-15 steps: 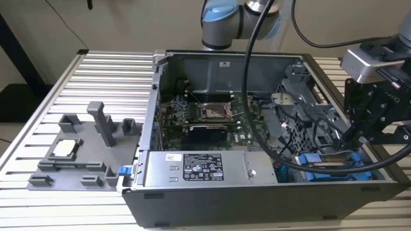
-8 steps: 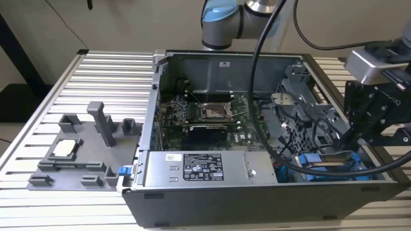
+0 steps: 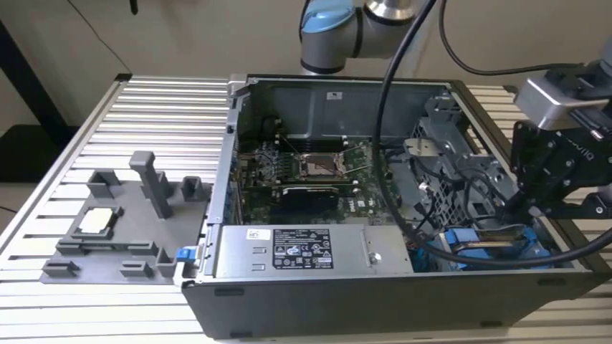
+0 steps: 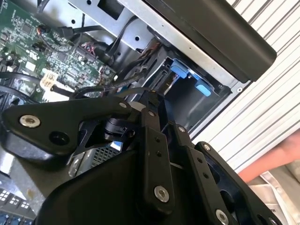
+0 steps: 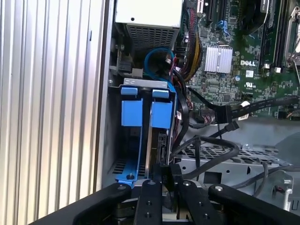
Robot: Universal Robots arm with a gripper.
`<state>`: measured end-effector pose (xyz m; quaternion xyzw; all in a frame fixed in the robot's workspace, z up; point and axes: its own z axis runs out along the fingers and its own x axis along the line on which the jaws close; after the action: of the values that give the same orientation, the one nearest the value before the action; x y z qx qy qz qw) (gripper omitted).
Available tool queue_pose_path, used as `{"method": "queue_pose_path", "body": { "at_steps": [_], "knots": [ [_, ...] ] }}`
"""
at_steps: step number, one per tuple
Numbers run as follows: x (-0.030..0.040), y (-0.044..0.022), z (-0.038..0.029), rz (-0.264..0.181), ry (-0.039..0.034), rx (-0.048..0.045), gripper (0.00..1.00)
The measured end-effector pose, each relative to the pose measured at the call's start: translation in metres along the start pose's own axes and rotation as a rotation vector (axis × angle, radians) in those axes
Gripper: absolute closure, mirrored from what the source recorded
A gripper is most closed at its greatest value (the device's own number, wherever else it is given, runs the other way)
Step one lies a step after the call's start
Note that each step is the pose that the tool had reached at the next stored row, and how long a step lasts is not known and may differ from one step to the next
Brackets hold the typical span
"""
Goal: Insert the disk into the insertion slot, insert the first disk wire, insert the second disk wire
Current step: 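Insert the first disk wire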
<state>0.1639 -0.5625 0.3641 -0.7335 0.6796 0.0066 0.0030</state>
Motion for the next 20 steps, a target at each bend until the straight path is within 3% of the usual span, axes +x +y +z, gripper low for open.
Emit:
{"method": "queue_pose_path", "body": {
  "at_steps": [5,15,18,20],
  "knots": [
    [0.0011,-0.0007,0.0029,0.006,-0.0221,0.0009,0.81],
    [0.0082,-0.0027,0.0111,0.017,-0.024,-0.0085,0.81],
    [0.0084,-0.003,0.0142,0.026,-0.0294,-0.0082,0.81],
    [0.0085,-0.0032,0.0157,0.032,-0.0398,-0.0073,0.81]
  ]
}}
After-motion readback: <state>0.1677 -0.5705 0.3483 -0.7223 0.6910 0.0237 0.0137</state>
